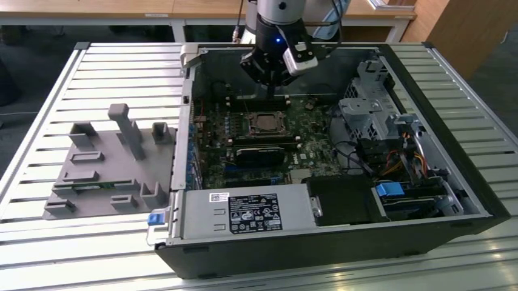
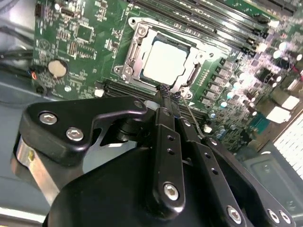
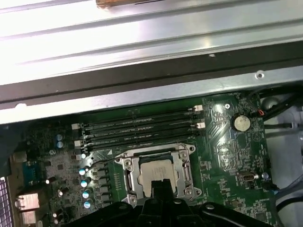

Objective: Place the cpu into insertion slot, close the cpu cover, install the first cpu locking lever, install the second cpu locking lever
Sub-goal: 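Install the first cpu locking lever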

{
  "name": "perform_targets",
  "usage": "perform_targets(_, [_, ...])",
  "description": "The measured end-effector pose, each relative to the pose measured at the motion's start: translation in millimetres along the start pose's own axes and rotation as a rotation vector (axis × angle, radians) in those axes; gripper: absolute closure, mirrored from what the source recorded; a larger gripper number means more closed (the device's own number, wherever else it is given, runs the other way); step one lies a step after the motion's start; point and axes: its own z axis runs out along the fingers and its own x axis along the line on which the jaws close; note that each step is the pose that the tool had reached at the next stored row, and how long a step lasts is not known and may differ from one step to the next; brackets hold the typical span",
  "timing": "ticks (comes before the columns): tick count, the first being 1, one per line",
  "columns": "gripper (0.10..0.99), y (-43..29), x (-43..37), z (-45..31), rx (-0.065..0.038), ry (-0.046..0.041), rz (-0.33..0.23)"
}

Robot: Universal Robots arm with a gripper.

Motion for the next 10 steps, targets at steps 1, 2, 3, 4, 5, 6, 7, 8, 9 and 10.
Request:
perform_targets(1, [0.98, 0.0, 0.0, 0.1, -0.001, 0.0006, -0.017])
perform_targets(2, [0.98, 0.0, 0.0, 0.2, -0.002, 0.0011, -0.033])
perform_targets(3, [0.98, 0.0, 0.0, 0.3, -0.002, 0.0017, -0.05])
perform_targets(4, [0.98, 0.0, 0.0, 0.4, -0.003, 0.0023, -0.066])
perform_targets(5, [0.98, 0.0, 0.0, 0.4, -0.004, 0.0028, -0.082])
perform_targets(6, [0.98, 0.0, 0.0, 0.5, -0.004, 0.0032, -0.096])
perform_targets(7, [0.98, 0.0, 0.0, 0.6, -0.004, 0.0036, -0.109])
perform_targets(8, [0.98, 0.0, 0.0, 0.6, -0.004, 0.004, -0.122])
perform_targets(9, [0.98, 0.0, 0.0, 0.7, -0.004, 0.0044, -0.137])
perform_targets(10, [0.98, 0.0, 0.0, 0.8, -0.004, 0.0049, -0.153])
